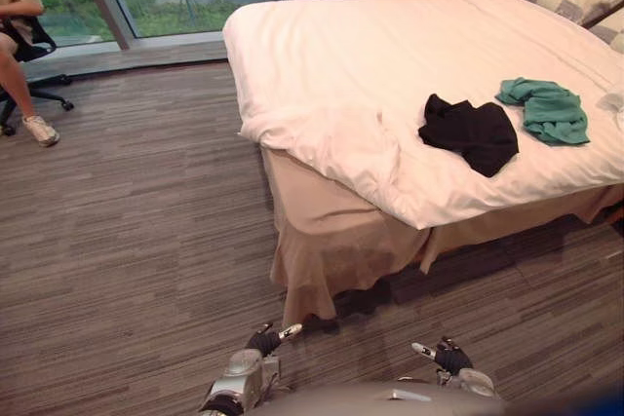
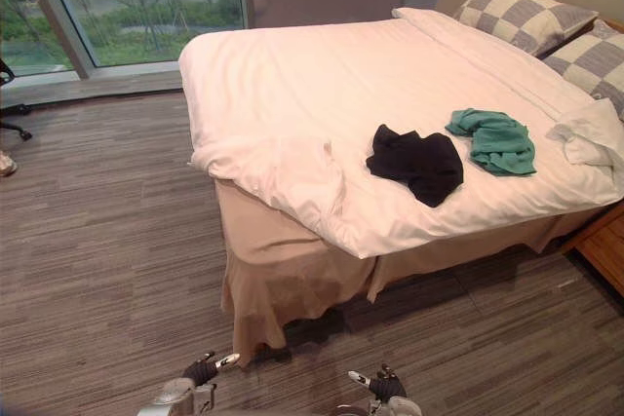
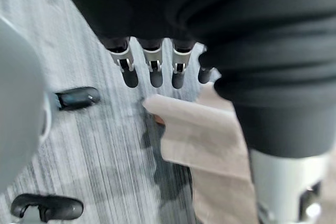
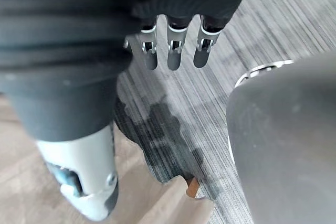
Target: Tidy the bed and pick cloth on bed and put in laundry
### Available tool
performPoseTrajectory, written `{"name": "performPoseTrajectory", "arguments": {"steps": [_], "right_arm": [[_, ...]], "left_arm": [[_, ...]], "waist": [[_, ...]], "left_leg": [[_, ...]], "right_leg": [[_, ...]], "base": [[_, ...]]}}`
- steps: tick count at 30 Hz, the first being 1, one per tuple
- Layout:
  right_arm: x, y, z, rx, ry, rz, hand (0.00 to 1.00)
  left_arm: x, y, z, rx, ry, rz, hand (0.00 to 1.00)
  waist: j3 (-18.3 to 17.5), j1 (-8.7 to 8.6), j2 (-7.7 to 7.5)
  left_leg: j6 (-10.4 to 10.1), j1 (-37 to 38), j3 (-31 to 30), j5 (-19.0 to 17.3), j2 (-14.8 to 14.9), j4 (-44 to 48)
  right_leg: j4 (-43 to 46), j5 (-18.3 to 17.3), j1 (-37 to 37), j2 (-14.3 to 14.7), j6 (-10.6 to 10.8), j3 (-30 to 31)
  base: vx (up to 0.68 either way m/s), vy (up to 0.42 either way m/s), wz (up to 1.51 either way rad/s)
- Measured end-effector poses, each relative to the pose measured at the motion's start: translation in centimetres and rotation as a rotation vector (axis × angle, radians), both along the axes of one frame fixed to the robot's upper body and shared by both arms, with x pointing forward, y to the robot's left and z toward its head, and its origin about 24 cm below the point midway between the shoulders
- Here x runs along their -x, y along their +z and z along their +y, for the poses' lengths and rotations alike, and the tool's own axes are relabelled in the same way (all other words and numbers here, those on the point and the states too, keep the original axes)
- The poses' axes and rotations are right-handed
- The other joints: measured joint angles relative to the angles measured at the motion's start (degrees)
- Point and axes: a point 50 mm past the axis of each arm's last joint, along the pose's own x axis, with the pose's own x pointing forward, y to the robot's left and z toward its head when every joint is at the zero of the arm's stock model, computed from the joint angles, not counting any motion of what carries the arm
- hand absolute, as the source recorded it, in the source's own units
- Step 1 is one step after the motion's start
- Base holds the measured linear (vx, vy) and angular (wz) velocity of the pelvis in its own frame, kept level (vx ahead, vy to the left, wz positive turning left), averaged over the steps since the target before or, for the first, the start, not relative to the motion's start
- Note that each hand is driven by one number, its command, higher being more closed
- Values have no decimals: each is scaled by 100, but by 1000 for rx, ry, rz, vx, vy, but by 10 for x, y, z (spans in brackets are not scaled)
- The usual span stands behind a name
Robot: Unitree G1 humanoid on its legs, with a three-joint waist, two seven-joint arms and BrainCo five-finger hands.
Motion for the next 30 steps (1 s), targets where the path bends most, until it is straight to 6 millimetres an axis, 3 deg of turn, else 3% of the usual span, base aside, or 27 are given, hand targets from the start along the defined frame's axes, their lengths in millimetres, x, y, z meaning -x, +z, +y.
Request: {"name": "performPoseTrajectory", "arguments": {"steps": [11, 13, 14, 17, 18, 19, 20, 22, 25, 26, 28, 30], "right_arm": [[-3, -3, 4, -41, 26, 54, 0], [1, -4, 1, -59, 32, 79, 0], [1, -4, 1, -65, 34, 82, 0], [2, -4, 2, -99, 42, 92, 0], [0, -3, 2, -110, 47, 89, 0], [-1, -3, 1, -115, 45, 83, 0], [-1, -2, 0, -118, 41, 82, 0], [-6, 0, -6, -120, 46, 66, 0], [-11, 3, -7, -124, 57, 49, 0], [-13, 4, -5, -127, 65, 48, 0], [-10, 2, 1, -149, 58, 58, 0], [-2, 0, 1, -158, 34, 80, 0]], "left_arm": [[31, -4, 29, -1, 706, 17, 0], [30, 4, 52, -28, 967, -61, 0], [27, 8, 60, -39, 1018, -93, 0], [12, 41, 117, -150, 1167, -305, 0], [5, 61, 142, -229, 1175, -406, 0], [-2, 82, 164, -322, 1146, -492, 0], [-6, 93, 174, -380, 1118, -534, 0], [-21, 136, 198, -541, 1028, -710, 0], [-44, 173, 202, -625, 920, -879, 0], [-58, 190, 195, -614, 838, -1023, 0], [-82, 223, 167, -601, 649, -1247, 0], [-113, 262, 120, -630, 398, -1441, 0]], "waist": [[-23, 111, 151], [-36, 192, 140], [-36, 207, 140], [-35, 346, 148], [-34, 355, 151], [-30, 347, 158], [-29, 346, 160], [-45, 378, 174], [-77, 415, 196], [-99, 423, 192], [-184, 436, 157], [-435, 438, 233]], "left_leg": [[27, -50, -298, 31, -17, -7], [17, -164, -506, 40, -22, -5], [13, -193, -535, 43, -22, -5], [5, -221, -641, 43, -28, -5], [3, -221, -676, 42, -31, -4], [3, -228, -749, 42, -40, -4], [2, -224, -758, 42, -43, -5], [-2, -224, -742, 38, -45, -6], [-14, -225, -694, 29, -45, -8], [-22, -224, -639, 24, -44, -9], [-23, -254, -581, 24, -17, -5], [-26, -360, -502, 26, 83, -4]], "right_leg": [[-539, 209, 413, 38, 52, -416], [-618, 212, 525, 45, 56, -722], [-640, 213, 538, 45, 56, -782], [-754, 213, 658, 60, 55, -977], [-767, 213, 727, 60, 55, -1038], [-773, 213, 770, 57, 55, -1117], [-778, 214, 795, 52, 54, -1126], [-790, 225, 816, 21, 46, -1138], [-819, 275, 821, 22, 22, -1135], [-819, 278, 821, 18, 23, -1132], [-820, 304, 783, 27, 7, -1092], [-721, 402, 604, 103, -95, -948]], "base": [[10, 10, 17], [78, -40, 55], [68, -39, 48], [80, -40, 27], [103, -45, 22], [86, -39, 28], [59, -29, 24], [47, -17, 8], [0, 0, 0], [0, 0, 0], [-15, -15, -4], [-34, -12, -17]]}}
